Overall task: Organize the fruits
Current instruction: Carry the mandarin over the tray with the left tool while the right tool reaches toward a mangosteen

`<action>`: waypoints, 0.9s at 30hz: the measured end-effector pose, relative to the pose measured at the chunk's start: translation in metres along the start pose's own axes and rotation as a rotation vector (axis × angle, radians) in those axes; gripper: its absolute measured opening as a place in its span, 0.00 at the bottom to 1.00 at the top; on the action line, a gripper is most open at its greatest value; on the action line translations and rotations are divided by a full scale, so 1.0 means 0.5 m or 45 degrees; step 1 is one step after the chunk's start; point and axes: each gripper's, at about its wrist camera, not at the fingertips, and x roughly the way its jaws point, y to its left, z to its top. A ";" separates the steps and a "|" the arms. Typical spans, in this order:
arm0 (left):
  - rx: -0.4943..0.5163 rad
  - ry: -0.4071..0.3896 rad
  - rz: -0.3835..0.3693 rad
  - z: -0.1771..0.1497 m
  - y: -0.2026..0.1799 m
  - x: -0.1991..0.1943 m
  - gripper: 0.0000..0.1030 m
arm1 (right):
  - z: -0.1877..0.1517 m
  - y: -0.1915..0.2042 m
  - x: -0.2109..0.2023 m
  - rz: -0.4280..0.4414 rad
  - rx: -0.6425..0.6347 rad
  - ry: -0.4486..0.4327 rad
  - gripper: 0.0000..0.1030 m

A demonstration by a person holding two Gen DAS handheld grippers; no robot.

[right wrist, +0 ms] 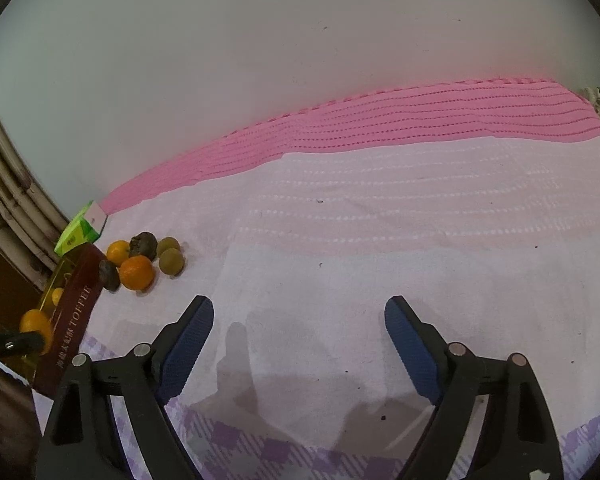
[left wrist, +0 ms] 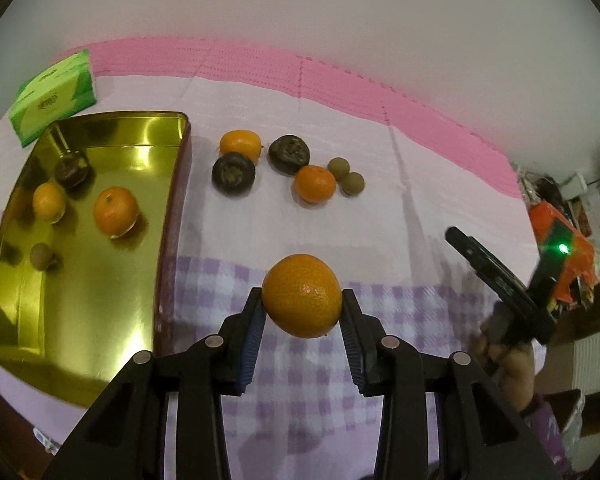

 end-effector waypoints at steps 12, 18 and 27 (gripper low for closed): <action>-0.034 -0.172 0.090 -0.042 0.070 -0.107 0.37 | -0.004 0.037 0.011 -0.060 -0.104 0.065 0.67; -0.097 -0.219 0.147 -0.051 0.133 -0.129 0.37 | 0.012 0.197 -0.019 0.239 -0.292 0.042 0.63; -0.148 -0.249 0.164 -0.047 0.176 -0.131 0.37 | 0.024 0.426 0.089 0.377 -0.643 0.190 0.56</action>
